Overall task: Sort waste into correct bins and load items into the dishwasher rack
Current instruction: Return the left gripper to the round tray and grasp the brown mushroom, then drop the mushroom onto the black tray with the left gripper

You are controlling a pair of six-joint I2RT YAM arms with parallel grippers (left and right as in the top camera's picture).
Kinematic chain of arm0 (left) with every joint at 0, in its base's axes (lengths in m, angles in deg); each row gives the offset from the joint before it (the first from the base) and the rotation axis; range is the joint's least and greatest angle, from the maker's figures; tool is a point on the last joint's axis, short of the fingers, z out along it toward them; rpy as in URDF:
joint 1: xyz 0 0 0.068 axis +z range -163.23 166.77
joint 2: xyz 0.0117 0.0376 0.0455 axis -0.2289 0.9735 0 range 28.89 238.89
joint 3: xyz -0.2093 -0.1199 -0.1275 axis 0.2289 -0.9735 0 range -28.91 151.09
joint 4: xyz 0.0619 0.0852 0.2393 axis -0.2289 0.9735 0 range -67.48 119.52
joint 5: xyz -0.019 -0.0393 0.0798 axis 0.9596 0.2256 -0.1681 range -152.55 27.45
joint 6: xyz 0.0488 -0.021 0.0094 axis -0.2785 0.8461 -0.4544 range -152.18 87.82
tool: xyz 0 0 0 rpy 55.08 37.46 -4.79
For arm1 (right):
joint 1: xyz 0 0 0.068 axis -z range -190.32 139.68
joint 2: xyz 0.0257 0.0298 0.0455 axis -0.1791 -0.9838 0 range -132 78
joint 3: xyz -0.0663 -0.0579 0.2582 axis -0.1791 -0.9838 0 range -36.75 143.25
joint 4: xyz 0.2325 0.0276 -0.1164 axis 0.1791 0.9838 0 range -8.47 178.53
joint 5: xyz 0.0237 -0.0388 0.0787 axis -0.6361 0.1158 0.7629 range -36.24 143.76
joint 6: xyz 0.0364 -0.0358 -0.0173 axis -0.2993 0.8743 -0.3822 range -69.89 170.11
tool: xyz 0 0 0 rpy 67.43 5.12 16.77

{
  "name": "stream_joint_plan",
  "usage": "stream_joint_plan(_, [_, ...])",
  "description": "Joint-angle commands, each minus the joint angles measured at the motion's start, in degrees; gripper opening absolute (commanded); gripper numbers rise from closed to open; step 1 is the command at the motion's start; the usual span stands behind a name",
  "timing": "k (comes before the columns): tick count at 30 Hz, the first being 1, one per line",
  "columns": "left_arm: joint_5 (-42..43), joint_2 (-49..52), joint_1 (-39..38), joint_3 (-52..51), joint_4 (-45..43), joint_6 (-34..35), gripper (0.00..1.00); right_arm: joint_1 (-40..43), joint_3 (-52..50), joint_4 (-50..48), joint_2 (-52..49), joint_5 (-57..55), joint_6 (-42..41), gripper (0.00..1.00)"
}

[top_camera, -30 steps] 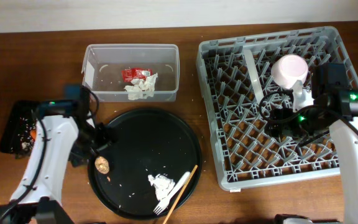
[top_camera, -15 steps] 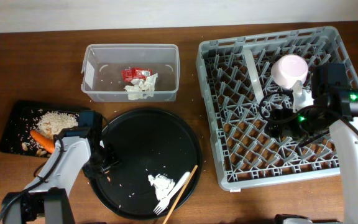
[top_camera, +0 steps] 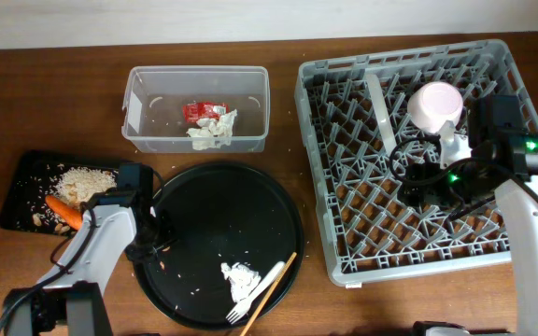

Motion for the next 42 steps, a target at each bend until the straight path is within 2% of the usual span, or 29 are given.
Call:
stream_joint_plan(1, [-1.3, -0.3, -0.2, -0.3, -1.0, -0.1, 0.64, -0.3, 0.0, 0.0, 0.3, -0.1, 0.7, 0.81])
stream_joint_plan(9, [-1.3, -0.2, -0.2, -0.3, -2.7, -0.1, 0.64, -0.3, 0.0, 0.2, 0.3, -0.1, 0.7, 0.80])
stream_joint_plan(15, [-1.4, 3.8, -0.2, -0.3, -3.3, -0.1, 0.64, -0.3, 0.0, 0.4, 0.3, -0.1, 0.7, 0.80])
stream_joint_plan(16, [-1.4, 4.0, -0.2, -0.3, -3.3, -0.1, 0.60, -0.3, 0.0, 0.5, 0.3, -0.1, 1.1, 0.80])
stream_joint_plan(17, [-1.5, 3.9, -0.2, -0.3, -3.3, -0.1, 0.50, -0.3, 0.0, 0.5, 0.3, -0.1, 1.1, 0.80])
stream_joint_plan(20, [-2.0, 3.9, -0.2, 0.2, -3.1, -0.2, 0.41, -0.3, 0.0, 0.5, 0.3, -0.1, 1.1, 0.80])
stream_joint_plan(21, [-2.7, 3.9, -0.2, 0.9, -2.7, -0.2, 0.33, -0.3, 0.0, 0.5, 0.3, -0.1, 1.1, 0.80])
stream_joint_plan(29, [-2.8, -1.3, 0.0, 13.4, 6.5, -2.3, 0.29, -0.3, 0.0, 0.5, 0.3, -0.1, 1.1, 0.80])
stream_joint_plan(32, [-6.3, -3.6, 2.6, 17.3, 6.2, -2.9, 0.29, -0.3, 0.0, 0.7, 0.3, -0.1, 1.1, 0.80])
stream_joint_plan(34, [-6.9, -3.7, 6.9, 18.4, 3.7, -3.1, 0.29, -0.3, 0.0, 0.7, 0.3, -0.1, 1.1, 0.80])
stream_joint_plan(36, [-6.1, -3.7, 12.4, 18.4, -0.6, -3.1, 0.22, -0.3, 0.0, 0.7, 0.3, -0.1, 1.1, 0.80])
stream_joint_plan(39, [-4.7, -3.4, 18.9, 18.4, -8.5, -3.1, 0.22, -0.3, 0.0, 0.7, 0.3, -0.1, 1.1, 0.80])
stream_joint_plan(42, [-4.7, -1.2, 22.7, 18.4, -12.9, -3.1, 0.22, -0.3, 0.0, 0.7, 0.3, -0.1, 1.1, 0.80])
